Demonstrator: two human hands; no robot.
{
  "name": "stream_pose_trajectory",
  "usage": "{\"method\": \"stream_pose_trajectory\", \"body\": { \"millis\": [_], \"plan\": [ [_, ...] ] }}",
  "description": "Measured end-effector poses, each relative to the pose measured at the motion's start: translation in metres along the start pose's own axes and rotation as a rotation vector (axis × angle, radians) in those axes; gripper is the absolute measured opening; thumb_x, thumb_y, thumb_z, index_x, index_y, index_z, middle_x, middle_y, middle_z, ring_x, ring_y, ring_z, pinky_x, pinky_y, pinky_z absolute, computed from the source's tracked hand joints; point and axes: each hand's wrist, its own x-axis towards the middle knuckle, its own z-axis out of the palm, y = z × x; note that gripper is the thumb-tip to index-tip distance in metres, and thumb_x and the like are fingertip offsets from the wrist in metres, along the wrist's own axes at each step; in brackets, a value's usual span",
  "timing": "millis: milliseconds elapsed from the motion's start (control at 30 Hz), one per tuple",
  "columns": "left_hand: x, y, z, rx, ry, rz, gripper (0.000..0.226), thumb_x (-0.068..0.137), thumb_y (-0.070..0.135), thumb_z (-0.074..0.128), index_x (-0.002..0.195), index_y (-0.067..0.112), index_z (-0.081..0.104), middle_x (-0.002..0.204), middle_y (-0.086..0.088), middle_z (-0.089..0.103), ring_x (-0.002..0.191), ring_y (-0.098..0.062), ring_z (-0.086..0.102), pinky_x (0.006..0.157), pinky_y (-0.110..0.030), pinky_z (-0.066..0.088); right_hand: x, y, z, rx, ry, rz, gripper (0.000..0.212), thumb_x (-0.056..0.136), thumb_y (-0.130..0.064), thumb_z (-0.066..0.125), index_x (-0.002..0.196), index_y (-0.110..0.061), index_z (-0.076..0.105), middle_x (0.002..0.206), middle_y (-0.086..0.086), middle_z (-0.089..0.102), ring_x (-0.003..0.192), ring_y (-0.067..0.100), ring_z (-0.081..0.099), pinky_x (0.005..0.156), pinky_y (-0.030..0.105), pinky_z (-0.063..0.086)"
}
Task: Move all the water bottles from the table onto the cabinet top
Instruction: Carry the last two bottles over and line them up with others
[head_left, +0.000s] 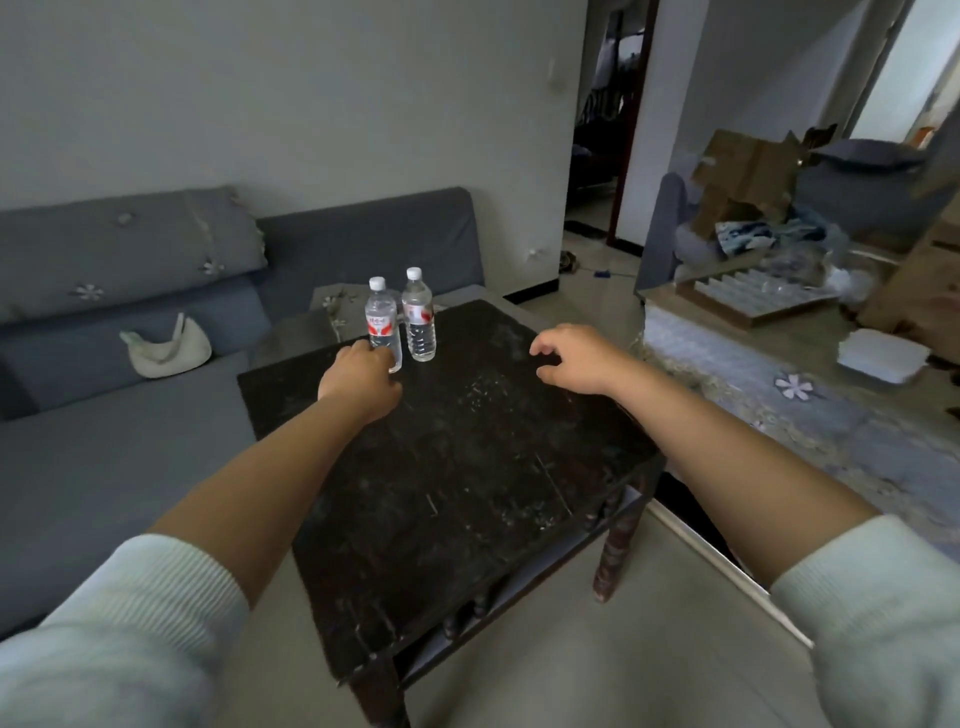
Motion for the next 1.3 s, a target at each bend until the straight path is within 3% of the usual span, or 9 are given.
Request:
{"method": "stream_pose_trajectory", "body": {
  "millis": [333, 900, 1000, 1100, 1200, 1300],
  "plan": [
    [0.108, 0.008, 0.043, 0.000, -0.066, -0.192, 0.040, 0.089, 0.018, 0.053, 0.126, 0.005, 0.051, 0.129, -0.019, 0.048, 0.124, -0.035, 0.044, 0.101, -0.042, 0.041, 0.156, 0.061, 0.009, 0.054, -0.113, -0.141, 0.037, 0.091, -0.015, 0.056, 0.127, -0.008, 0.054, 0.132, 0.013, 0.054, 0.121, 0.026, 0.052, 0.099, 0.033, 0.042],
    [0.323, -0.044, 0.067, -0.181, -0.101, -0.299, 0.043, 0.088, 0.022, 0.053, 0.127, 0.004, 0.049, 0.131, -0.017, 0.053, 0.118, -0.033, 0.053, 0.096, -0.039, 0.045, 0.386, 0.014, 0.045, 0.095, -0.171, -0.170, 0.046, 0.088, -0.015, 0.057, 0.132, -0.007, 0.046, 0.136, 0.015, 0.050, 0.125, 0.028, 0.049, 0.103, 0.037, 0.042],
    [0.348, -0.049, 0.074, -0.224, -0.108, -0.331, 0.048, 0.088, 0.015, 0.052, 0.133, 0.003, 0.041, 0.138, -0.016, 0.044, 0.124, -0.033, 0.049, 0.101, -0.040, 0.043, 0.417, 0.001, 0.057, 0.192, -0.146, -0.176, 0.061, 0.085, -0.015, 0.061, 0.140, -0.008, 0.034, 0.144, 0.015, 0.039, 0.133, 0.030, 0.040, 0.109, 0.038, 0.036],
    [0.369, -0.058, 0.082, -0.234, -0.109, -0.338, 0.054, 0.088, 0.011, 0.053, 0.138, 0.003, 0.033, 0.146, -0.014, 0.035, 0.131, -0.032, 0.042, 0.105, -0.038, 0.037, 0.451, -0.008, 0.074, 0.128, -0.140, -0.205, 0.072, 0.084, -0.013, 0.061, 0.145, -0.012, 0.024, 0.151, 0.013, 0.027, 0.140, 0.030, 0.026, 0.114, 0.039, 0.029],
    [0.384, -0.068, 0.093, -0.176, -0.207, -0.300, 0.067, 0.089, 0.013, 0.054, 0.146, 0.018, 0.021, 0.150, -0.011, 0.029, 0.133, -0.032, 0.040, 0.106, -0.040, 0.039, 0.479, -0.012, 0.088, 0.034, -0.197, -0.214, 0.076, 0.087, -0.006, 0.054, 0.149, -0.019, 0.012, 0.158, 0.004, 0.008, 0.146, 0.031, 0.005, 0.119, 0.044, 0.021],
    [0.400, -0.072, 0.099, -0.121, -0.230, -0.343, 0.065, 0.089, 0.014, 0.053, 0.145, 0.028, 0.022, 0.144, -0.011, 0.038, 0.127, -0.032, 0.046, 0.097, -0.041, 0.045, 0.500, -0.010, 0.101, 0.000, -0.262, -0.264, 0.071, 0.089, 0.001, 0.047, 0.149, -0.017, 0.014, 0.160, 0.002, 0.002, 0.147, 0.028, 0.002, 0.120, 0.042, 0.020]
  ]
}}
